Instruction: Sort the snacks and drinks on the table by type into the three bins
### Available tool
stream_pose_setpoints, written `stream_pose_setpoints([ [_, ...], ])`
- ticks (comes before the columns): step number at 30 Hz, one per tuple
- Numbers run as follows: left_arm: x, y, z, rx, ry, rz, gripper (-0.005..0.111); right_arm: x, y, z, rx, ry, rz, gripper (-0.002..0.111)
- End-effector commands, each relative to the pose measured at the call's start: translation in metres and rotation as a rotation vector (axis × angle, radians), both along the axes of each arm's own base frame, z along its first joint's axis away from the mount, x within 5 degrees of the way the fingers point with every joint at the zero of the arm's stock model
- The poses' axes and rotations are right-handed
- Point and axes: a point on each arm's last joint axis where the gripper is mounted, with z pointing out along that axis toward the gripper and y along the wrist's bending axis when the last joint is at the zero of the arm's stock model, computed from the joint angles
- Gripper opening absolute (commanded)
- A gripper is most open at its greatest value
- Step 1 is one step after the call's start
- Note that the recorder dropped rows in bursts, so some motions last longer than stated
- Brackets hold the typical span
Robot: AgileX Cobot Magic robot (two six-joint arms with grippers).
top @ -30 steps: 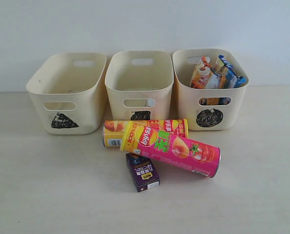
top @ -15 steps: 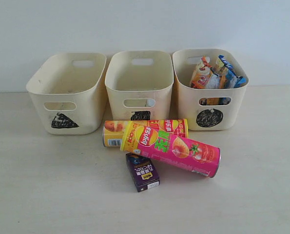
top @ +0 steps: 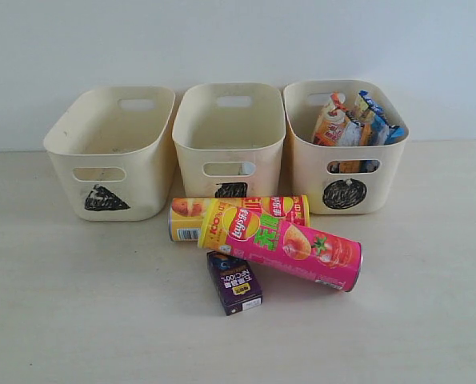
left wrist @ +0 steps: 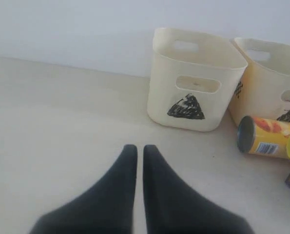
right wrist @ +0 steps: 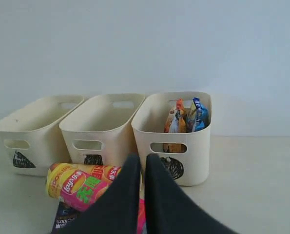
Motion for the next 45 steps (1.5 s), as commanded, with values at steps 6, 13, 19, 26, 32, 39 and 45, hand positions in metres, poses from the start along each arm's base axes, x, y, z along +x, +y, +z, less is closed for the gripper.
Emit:
stream_pose_setpoints([
  [6, 0.001, 0.006, 0.024, -0.557, -0.288, 0.087, 0.004, -0.002, 0.002, -0.003, 0.007, 0.008, 0.05, 0.0],
  [13, -0.003, 0.023, 0.032, -1.113, -0.48, 0.218, 0.004, 0.01, -0.007, -0.018, 0.072, -0.025, -0.038, 0.0],
  [19, -0.008, 0.032, 0.041, -1.194, -0.614, 0.266, 0.004, 0.028, -0.024, -0.063, 0.275, -0.024, -0.226, 0.0],
  [26, -0.012, 0.017, 0.073, -0.827, -0.598, 0.112, 0.004, 0.031, -0.027, -0.078, 0.345, -0.002, -0.259, 0.0],
  [32, -0.022, 0.008, 0.121, -0.469, -0.65, 0.038, 0.004, 0.031, -0.026, -0.079, 0.346, 0.012, -0.251, 0.0],
  [39, -0.015, 0.005, 0.192, 0.027, -0.52, 0.068, 0.004, 0.031, -0.026, -0.079, 0.362, 0.019, -0.248, 0.0],
  [45, 0.032, 0.017, 0.222, 0.287, -0.09, 0.132, 0.004, 0.031, -0.026, -0.079, 0.367, 0.019, -0.248, 0.0],
])
